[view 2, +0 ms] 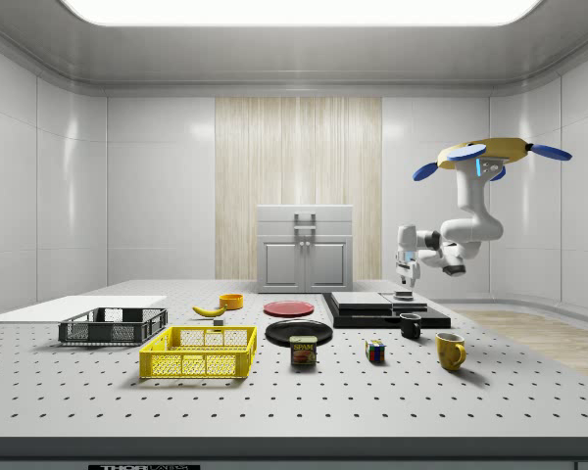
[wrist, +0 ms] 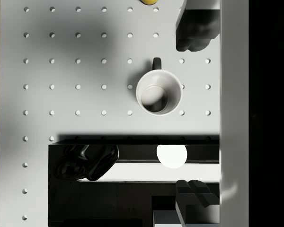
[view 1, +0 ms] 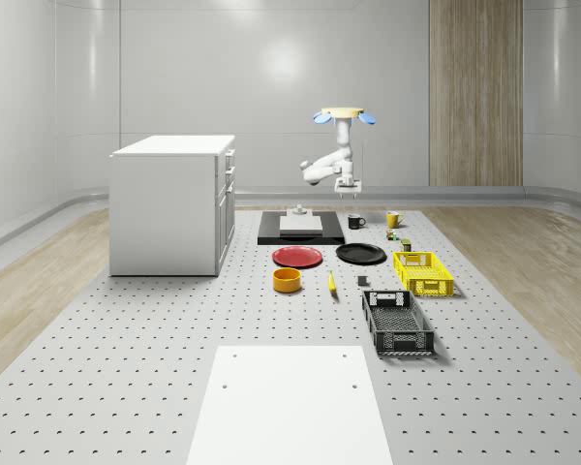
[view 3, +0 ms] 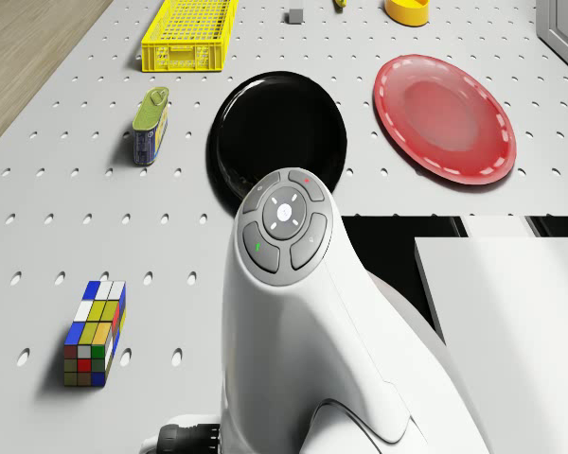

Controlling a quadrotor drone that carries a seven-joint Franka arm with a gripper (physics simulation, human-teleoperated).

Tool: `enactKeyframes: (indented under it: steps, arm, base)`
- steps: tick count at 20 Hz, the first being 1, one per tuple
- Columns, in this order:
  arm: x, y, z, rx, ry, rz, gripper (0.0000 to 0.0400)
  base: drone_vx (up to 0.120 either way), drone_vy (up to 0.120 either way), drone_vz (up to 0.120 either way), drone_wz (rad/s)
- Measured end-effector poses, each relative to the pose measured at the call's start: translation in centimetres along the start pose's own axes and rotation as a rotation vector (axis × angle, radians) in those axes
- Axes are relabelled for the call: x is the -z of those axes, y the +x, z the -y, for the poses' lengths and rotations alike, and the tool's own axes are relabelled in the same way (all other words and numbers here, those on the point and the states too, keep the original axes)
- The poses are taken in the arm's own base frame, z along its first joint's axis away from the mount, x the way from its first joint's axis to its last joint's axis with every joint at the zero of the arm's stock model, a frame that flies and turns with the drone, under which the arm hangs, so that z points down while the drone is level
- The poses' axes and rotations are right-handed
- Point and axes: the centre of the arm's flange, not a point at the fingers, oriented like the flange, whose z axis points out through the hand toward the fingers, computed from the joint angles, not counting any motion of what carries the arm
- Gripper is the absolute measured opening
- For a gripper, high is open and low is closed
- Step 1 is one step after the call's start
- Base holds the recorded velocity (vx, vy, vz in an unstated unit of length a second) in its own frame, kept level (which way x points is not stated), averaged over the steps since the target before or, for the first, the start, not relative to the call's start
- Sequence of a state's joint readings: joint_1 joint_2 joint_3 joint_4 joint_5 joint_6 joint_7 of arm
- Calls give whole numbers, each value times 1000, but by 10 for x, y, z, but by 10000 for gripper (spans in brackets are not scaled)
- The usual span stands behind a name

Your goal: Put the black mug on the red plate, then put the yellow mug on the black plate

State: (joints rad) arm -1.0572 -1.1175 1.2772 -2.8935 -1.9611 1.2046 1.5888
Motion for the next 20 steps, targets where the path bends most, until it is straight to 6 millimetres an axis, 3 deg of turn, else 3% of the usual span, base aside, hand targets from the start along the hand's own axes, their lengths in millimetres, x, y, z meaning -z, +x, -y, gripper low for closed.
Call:
enactKeyframes:
  steps: [5,20]
  arm:
    - [0,0,0,0,-2,-2,400]
    - [0,0,0,0,-3,-3,400]
  base:
    - [-48,0,-120,0]
    - [0,0,-120,0]
